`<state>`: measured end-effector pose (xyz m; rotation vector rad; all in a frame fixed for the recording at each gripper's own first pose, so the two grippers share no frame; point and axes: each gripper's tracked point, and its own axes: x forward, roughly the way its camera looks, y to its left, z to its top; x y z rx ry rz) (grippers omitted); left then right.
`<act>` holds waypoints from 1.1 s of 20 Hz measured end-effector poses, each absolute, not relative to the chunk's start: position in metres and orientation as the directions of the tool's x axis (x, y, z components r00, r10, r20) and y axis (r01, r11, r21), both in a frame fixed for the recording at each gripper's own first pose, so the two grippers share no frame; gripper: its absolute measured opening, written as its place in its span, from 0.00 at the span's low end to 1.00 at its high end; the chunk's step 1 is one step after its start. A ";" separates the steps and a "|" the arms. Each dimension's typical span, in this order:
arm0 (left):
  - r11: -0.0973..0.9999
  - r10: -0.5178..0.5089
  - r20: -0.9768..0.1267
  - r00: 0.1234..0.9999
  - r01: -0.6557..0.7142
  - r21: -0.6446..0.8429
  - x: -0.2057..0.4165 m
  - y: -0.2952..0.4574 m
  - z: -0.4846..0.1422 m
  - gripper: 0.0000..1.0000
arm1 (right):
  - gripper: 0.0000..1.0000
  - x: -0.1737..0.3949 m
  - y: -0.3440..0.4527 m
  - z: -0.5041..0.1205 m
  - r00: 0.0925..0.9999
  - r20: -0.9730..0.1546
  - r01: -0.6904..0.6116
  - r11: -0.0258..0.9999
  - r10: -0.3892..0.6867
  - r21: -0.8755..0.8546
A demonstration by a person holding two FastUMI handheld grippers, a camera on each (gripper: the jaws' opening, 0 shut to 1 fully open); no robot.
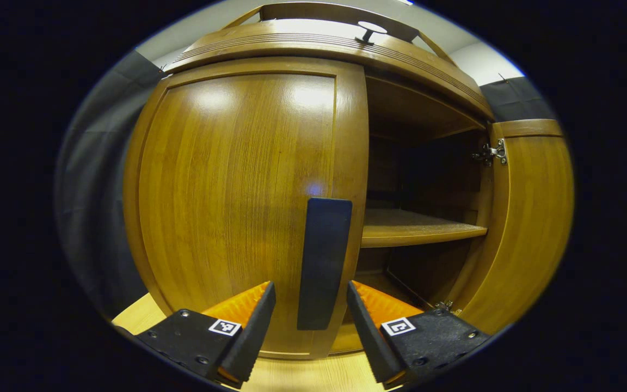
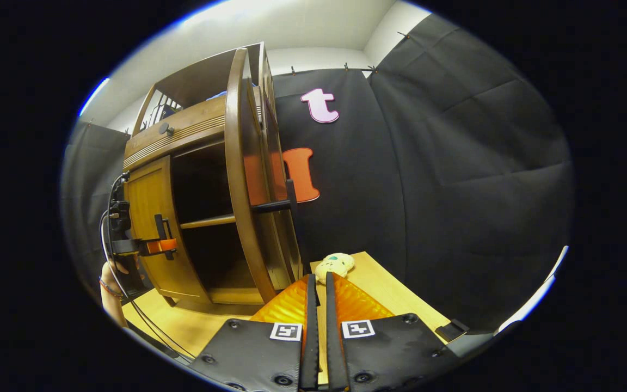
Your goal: Open the right door of the double-door shoe cabinet with the right hand, and open the left door with the left hand.
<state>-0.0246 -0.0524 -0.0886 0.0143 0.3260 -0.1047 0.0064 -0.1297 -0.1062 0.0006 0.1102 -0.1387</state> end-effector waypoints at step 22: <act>0.960 -0.277 -0.330 0.902 0.270 -0.069 -0.032 -0.044 -0.069 0.23 | 0.10 -0.011 -0.125 -0.081 0.970 -0.066 0.231 0.971 -0.235 -0.058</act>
